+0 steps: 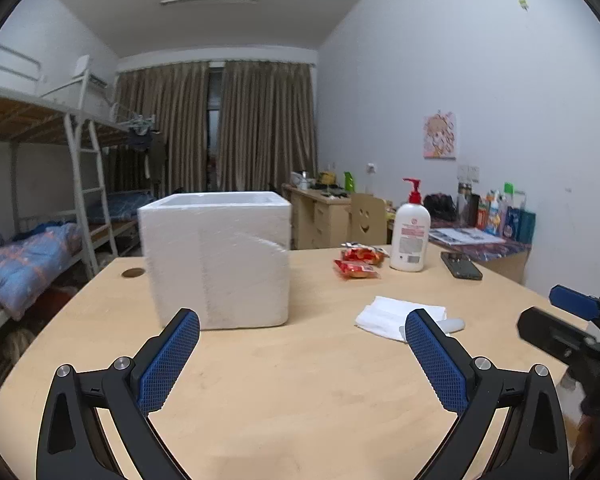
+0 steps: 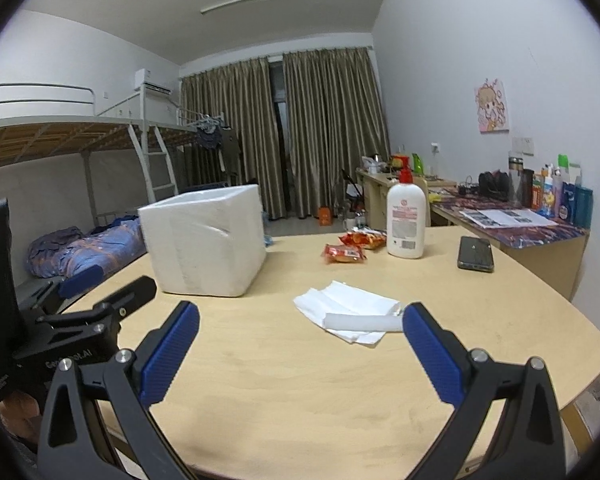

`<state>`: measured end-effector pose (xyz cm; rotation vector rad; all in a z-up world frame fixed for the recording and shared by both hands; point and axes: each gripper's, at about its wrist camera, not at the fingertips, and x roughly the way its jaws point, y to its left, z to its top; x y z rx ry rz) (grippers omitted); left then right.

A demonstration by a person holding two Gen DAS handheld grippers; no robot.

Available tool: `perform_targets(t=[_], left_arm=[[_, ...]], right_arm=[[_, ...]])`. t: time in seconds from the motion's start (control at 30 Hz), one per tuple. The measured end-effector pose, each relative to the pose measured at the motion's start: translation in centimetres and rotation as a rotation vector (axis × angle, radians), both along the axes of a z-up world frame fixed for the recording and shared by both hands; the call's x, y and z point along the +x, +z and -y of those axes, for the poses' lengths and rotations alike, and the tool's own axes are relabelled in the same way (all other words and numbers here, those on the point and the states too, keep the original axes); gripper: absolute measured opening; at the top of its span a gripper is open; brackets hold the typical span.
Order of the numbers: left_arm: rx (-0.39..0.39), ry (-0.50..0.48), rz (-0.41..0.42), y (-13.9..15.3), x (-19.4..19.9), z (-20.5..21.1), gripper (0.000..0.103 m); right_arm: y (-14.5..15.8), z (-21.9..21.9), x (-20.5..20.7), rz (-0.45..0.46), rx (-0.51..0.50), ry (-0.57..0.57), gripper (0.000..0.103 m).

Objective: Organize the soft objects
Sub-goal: 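Lower the left tool toward the white cloth while right tool approaches the white strip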

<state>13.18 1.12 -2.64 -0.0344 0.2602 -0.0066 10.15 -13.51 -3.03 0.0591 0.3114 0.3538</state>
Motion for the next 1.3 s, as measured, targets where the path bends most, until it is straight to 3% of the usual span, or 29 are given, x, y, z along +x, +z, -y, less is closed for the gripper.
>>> perform_targets(t=[0.17, 0.4, 0.53, 0.7, 0.87, 1.13, 1.3], left_arm=[[0.056, -0.051, -0.048, 0.2, 2.7, 1.7, 0.103], [0.063, -0.100, -0.083, 1.8, 6.9, 2.8, 0.103], [0.094, -0.158, -0.187, 1.9, 10.8, 4.2, 0.103], [0.063, -0.187, -0.309, 1.2, 15.0, 4.7, 0.103], [0.073, -0.205, -0.321, 0.2, 17.4, 5.6, 0.103], [0.077, -0.222, -0.409, -1.8, 21.6, 6.4, 0.103], [0.016, -0.231, -0.452, -3.1, 23.1, 5.7, 0.103]], right_arm=[[-0.6, 0.7, 2.4, -0.056, -0.026, -0.025, 0.103], [0.0, 1.6, 4.9, -0.087, -0.039, -0.016, 0.103], [0.3, 1.8, 6.4, -0.106, -0.056, -0.003, 0.103], [0.1, 2.5, 8.4, -0.145, -0.074, 0.021, 0.103], [-0.2, 3.4, 9.8, -0.167, -0.086, 0.062, 0.103], [-1.6, 3.6, 11.6, -0.216, -0.124, 0.120, 0.103], [-2.7, 3.3, 12.9, -0.264, -0.140, 0.153, 0.103]])
